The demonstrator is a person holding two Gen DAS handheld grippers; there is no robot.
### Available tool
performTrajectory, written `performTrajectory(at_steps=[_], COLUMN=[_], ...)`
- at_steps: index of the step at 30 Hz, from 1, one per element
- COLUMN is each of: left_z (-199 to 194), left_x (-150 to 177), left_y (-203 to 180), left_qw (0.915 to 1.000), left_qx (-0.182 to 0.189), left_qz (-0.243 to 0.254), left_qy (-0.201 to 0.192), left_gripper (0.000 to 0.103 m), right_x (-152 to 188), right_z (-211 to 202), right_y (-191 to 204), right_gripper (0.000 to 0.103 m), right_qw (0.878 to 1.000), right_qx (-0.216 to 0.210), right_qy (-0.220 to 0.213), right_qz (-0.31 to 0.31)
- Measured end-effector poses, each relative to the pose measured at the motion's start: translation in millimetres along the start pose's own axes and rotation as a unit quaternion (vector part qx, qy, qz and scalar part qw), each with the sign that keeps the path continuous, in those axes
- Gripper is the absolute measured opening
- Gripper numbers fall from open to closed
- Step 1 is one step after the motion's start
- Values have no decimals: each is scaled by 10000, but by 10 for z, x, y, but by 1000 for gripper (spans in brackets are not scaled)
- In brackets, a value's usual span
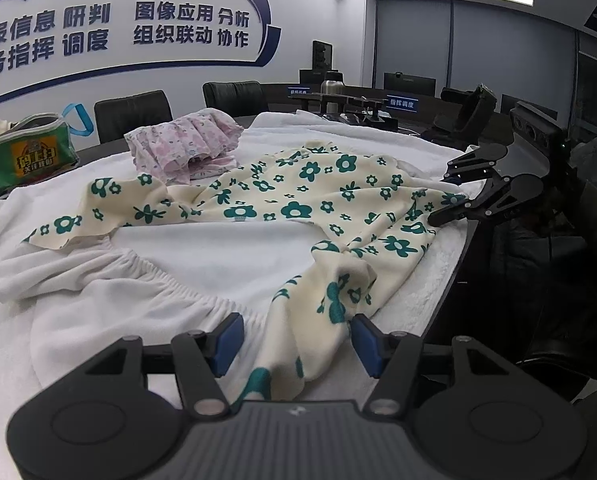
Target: Fold clothes
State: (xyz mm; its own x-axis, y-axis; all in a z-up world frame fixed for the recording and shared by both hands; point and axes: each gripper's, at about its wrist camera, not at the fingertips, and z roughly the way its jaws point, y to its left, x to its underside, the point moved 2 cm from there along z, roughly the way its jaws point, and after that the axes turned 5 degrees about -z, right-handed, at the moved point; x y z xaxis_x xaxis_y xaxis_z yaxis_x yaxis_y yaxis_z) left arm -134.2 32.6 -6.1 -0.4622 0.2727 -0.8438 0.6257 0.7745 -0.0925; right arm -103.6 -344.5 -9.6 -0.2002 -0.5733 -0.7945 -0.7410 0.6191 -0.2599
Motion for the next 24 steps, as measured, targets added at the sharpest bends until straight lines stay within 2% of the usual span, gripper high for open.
performTrajectory(at_steps=[9, 12, 13, 14, 16, 17, 21, 23, 24], left_z=[-17, -12, -15, -29, -113, -135, -171, -77, -2], left_x=[42, 31, 22, 11, -38, -91, -360, -537, -630], left_y=[39, 25, 19, 20, 72, 123, 367, 527, 633], left_qw=[9999, 9999, 9999, 9999, 9992, 9987, 9955, 9951, 9939], left_qx=[47, 62, 39, 47, 218, 292, 544, 329, 91], left_qz=[-112, -96, -72, -69, -220, -312, -687, -905, -1092], left_qy=[-63, -74, -84, -102, -245, -284, -350, -215, -156], left_gripper=[57, 38, 25, 13, 9, 7, 7, 8, 9], right_x=[-31, -33, -35, -38, -56, -80, -214, -360, -447], right_z=[-4, -7, -6, -4, -9, -27, -94, -86, -41], right_y=[7, 6, 4, 2, -3, -23, -171, -362, -467], right_gripper=[40, 40, 37, 28, 15, 12, 12, 11, 11], right_qw=[10000, 9999, 10000, 10000, 9999, 10000, 9996, 9985, 9979], right_qx=[24, 45, 56, 61, 67, 11, -226, -343, -391], right_qy=[63, 71, 69, 70, 74, 48, -162, -434, -524], right_qz=[-72, -56, -44, -30, -28, -41, -61, -8, 4])
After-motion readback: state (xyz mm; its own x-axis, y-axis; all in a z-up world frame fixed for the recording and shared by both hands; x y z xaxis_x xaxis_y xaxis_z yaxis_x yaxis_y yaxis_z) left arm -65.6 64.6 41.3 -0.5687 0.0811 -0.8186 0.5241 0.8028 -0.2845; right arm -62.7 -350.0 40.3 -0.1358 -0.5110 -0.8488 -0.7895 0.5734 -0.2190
